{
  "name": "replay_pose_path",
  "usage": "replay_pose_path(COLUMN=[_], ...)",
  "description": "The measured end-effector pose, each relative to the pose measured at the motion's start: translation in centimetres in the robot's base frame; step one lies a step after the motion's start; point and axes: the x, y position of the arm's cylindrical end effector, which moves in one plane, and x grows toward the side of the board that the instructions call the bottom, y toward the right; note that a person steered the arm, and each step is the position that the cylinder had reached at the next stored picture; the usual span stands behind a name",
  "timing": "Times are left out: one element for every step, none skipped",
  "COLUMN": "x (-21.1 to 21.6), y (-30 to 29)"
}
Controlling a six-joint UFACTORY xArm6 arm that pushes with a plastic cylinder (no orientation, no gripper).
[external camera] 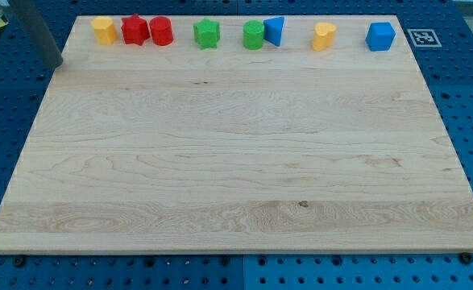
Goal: Push the yellow hexagon a bit down
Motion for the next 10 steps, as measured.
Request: replay_pose_path(x=[-3.1,-8.9,-11.0,-12.1,-12.1,-12.1,-12.1,-12.1,-12.1,-11.7], y=[0.1,0.0,0.0,0.4,1.2,1.6,2.3,4.8,6.2,6.2])
